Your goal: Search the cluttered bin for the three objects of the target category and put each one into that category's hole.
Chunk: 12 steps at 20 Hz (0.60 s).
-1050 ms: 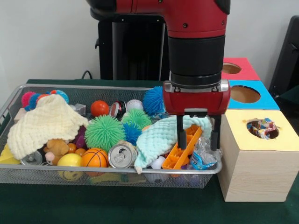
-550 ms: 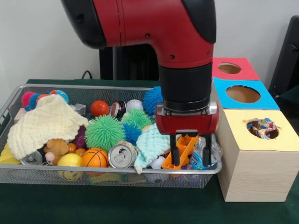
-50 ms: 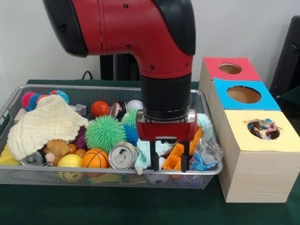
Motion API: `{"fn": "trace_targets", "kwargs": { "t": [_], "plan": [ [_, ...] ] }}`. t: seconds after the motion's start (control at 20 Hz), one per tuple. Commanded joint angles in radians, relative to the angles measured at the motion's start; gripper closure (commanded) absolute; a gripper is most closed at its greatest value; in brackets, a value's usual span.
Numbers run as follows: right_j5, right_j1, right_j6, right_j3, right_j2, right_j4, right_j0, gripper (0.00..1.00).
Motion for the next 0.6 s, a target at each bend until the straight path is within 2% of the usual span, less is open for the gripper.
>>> {"fn": "trace_targets", "kwargs": {
  "t": [0.05,0.4,0.6],
  "plan": [
    [0.091,-0.005,-0.322,0.028,0.050,-0.056,-0.041,0.00],
    [0.127,-0.042,-0.302,0.043,0.050,-0.042,-0.030,0.00],
    [0.127,-0.087,-0.262,0.082,0.037,-0.039,-0.009,0.00]
  ]
}}
